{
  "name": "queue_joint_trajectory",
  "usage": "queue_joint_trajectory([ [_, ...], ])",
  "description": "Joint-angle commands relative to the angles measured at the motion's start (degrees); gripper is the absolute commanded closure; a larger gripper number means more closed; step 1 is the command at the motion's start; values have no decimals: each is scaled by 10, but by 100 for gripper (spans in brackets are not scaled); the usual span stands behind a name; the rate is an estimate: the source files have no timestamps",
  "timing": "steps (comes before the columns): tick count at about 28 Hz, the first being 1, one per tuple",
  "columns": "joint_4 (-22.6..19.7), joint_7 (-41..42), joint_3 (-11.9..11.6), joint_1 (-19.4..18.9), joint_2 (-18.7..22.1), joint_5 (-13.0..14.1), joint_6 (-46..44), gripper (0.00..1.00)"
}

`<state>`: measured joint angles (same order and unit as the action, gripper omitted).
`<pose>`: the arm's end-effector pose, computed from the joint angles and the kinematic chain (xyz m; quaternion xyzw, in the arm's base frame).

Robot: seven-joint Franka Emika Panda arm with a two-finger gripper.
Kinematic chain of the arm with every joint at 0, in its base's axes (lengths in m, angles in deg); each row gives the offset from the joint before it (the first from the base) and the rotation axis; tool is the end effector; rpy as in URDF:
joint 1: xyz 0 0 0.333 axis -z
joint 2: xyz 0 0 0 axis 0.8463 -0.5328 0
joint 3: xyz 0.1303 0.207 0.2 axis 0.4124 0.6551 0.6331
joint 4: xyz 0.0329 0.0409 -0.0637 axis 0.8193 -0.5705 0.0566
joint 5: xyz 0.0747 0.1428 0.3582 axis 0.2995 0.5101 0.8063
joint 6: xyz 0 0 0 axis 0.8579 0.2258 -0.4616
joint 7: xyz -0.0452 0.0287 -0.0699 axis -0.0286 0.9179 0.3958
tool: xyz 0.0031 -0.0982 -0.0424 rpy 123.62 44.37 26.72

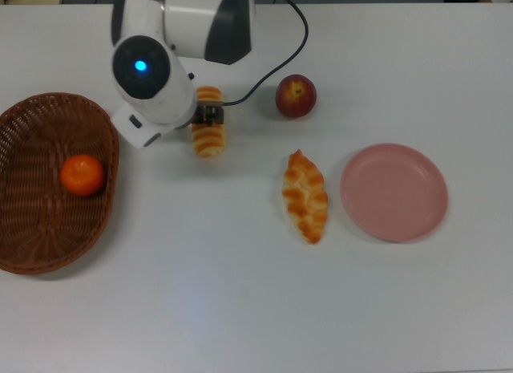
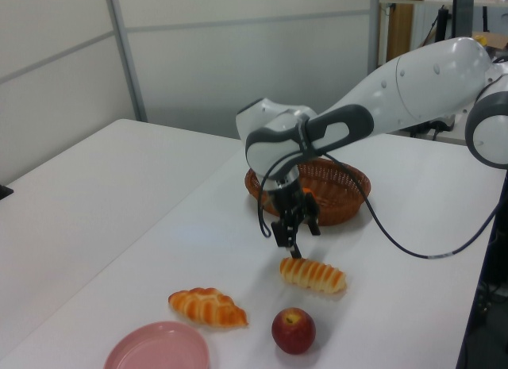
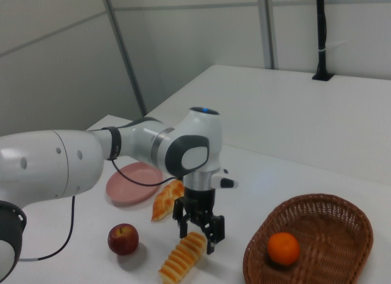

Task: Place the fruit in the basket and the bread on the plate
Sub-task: 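Move to the striped bread roll and grasp it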

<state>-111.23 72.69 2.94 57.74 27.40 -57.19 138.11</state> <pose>0.6189 -0.0123 0.3383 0.9835 0.0092 -0.1805 0.0026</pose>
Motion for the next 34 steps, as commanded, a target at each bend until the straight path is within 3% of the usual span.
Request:
queue_joint_trajectory([
  [1, -91, 7, -2, -27, 55, 6, 66, 0],
  [5, -93, 6, -2, -41, 53, -4, 73, 0],
  [11, -119, 5, -2, -63, 51, -44, 112, 0],
  [20, -152, 5, -6, -58, 50, -85, 157, 2],
  [23, -152, 5, -8, -56, 51, -85, 160, 25],
  [24, -151, 4, -8, -52, 52, -82, 159, 52],
  [29, -147, -48, -7, -50, 55, -78, 158, 100],
  [34, -144, -75, -6, -54, 59, -78, 155, 100],
])
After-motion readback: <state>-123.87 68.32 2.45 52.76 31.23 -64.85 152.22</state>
